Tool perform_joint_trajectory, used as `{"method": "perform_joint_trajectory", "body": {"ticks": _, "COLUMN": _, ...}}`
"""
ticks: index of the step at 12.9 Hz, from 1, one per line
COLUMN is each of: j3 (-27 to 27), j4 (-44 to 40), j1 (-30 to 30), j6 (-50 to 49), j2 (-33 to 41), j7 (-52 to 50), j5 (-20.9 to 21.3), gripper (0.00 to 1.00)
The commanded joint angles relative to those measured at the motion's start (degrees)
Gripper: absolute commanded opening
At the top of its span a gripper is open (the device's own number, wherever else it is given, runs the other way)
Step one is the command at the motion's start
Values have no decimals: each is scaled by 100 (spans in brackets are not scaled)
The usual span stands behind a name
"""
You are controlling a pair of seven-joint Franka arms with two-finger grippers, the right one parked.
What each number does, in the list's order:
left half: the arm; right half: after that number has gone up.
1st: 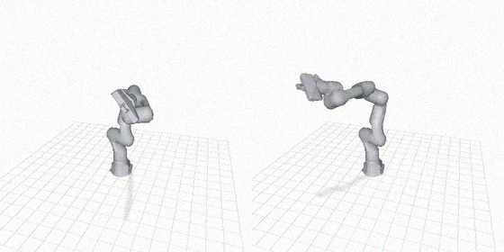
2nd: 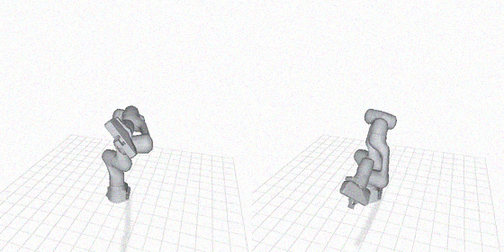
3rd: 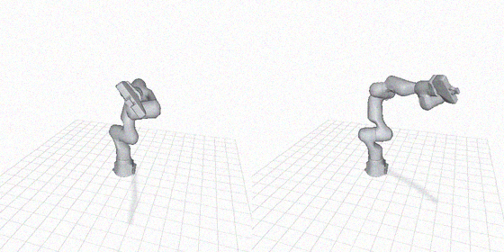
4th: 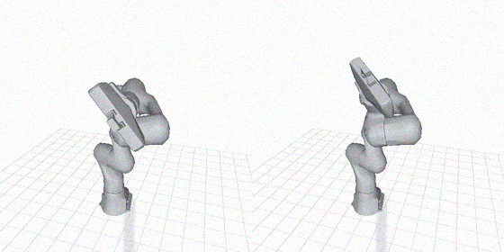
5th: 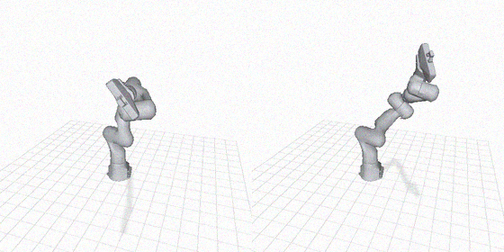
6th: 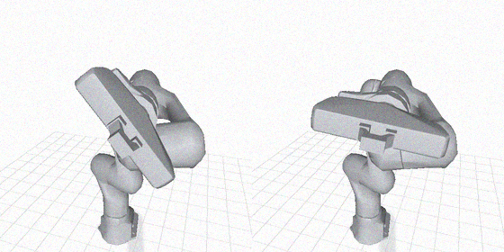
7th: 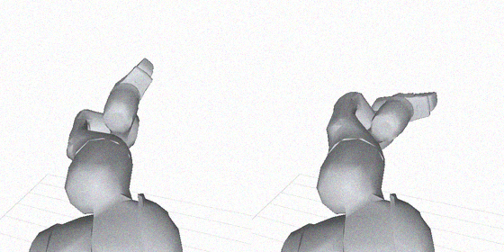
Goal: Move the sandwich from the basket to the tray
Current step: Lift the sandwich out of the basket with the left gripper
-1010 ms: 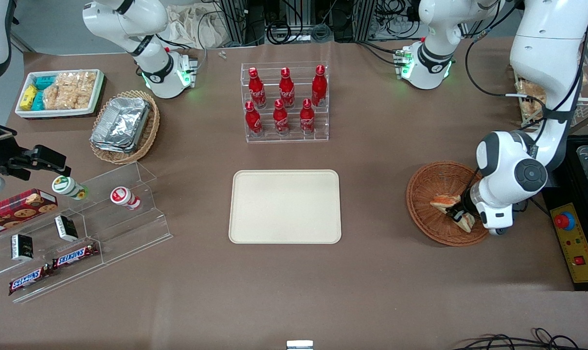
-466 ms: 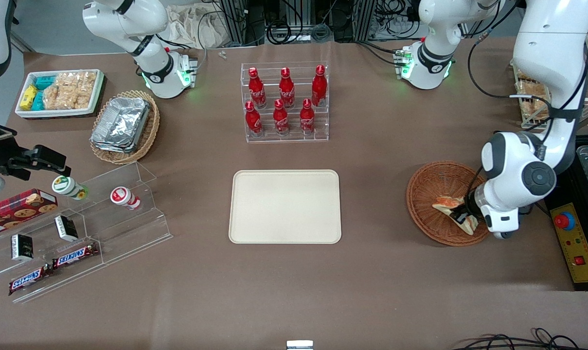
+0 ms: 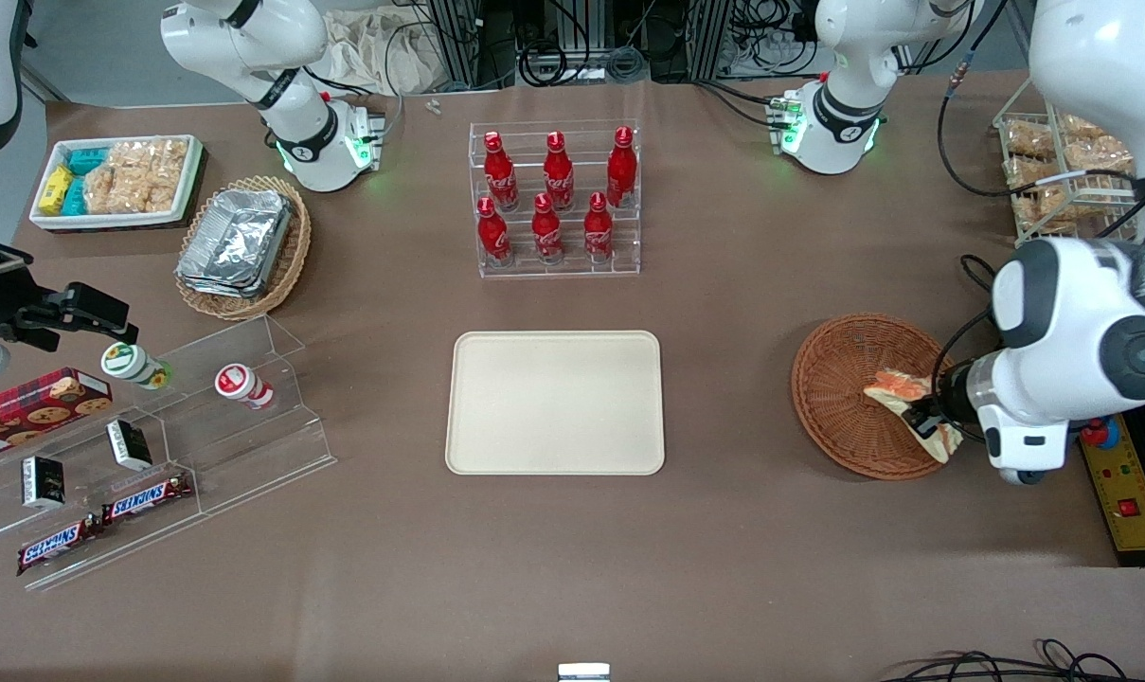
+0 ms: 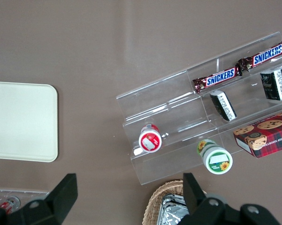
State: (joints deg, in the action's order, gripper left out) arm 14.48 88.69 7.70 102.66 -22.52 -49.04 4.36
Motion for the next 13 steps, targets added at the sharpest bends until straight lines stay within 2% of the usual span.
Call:
{"method": "perform_joint_trajectory", "body": {"ticks": 1, "j3": 404, "j4": -1070, "j1": -14, "j6": -1044, "j2": -68, "j7": 175, "j5": -23, "gripper": 0}}
{"method": "perform_joint_trajectory", "body": {"ticks": 4, "j3": 1064, "j4": -1292, "j1": -92, "j6": -1082, "j2": -208, "j7": 752, "j5": -6, "gripper": 0}}
{"method": "perform_joint_trajectory", "body": {"ticks": 7, "j3": 1153, "j4": -1310, "j1": -758, "j6": -985, "j2": -515, "j7": 976, "j5": 12, "gripper": 0}}
{"method": "perform_joint_trajectory", "body": {"ticks": 10, "j3": 1153, "j4": -1284, "j1": -1234, "j6": -92, "j2": -1103, "j7": 1011, "j5": 29, "gripper": 0}}
{"method": "perform_joint_trajectory", "body": {"ticks": 13, "j3": 1127, "j4": -1240, "j1": -1832, "j6": 1033, "j2": -1850, "j7": 845, "j5": 424, "gripper": 0}}
